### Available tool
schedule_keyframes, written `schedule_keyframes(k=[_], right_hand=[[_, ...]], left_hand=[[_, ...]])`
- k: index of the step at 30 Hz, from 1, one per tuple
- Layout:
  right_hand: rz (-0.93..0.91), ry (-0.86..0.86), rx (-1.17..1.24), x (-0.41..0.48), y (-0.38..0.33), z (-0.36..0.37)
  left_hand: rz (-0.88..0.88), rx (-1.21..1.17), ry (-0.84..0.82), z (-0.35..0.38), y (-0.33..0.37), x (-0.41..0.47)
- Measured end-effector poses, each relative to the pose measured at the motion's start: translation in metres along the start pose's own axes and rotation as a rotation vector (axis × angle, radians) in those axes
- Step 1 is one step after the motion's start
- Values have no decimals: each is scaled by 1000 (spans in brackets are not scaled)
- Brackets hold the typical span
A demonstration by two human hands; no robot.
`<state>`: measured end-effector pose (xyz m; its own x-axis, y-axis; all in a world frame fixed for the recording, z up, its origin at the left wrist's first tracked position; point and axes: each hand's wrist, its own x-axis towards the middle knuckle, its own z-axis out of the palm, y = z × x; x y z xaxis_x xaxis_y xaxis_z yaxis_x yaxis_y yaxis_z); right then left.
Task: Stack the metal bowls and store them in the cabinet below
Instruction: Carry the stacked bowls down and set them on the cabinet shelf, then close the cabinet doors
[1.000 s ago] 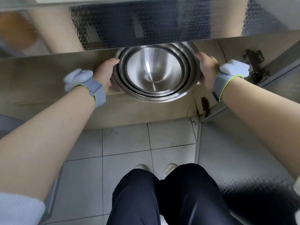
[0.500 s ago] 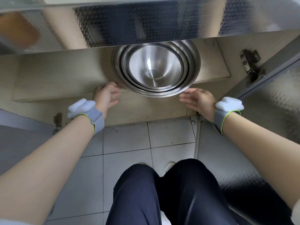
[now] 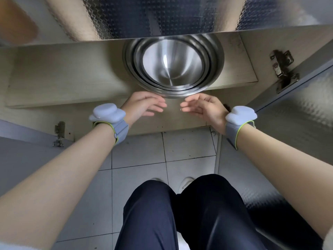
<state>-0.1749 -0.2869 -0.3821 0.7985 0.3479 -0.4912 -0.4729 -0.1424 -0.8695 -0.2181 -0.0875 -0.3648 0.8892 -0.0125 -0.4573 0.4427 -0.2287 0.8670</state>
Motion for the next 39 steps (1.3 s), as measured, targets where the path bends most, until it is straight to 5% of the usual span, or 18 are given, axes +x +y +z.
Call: schedule_keyframes(k=[19, 39], right_hand=[[-21, 126, -46, 47, -47, 24], [186, -408, -493, -66, 36, 175]], left_hand=[[16, -45, 158, -14, 30, 53], [-393, -116, 289, -60, -133, -160]])
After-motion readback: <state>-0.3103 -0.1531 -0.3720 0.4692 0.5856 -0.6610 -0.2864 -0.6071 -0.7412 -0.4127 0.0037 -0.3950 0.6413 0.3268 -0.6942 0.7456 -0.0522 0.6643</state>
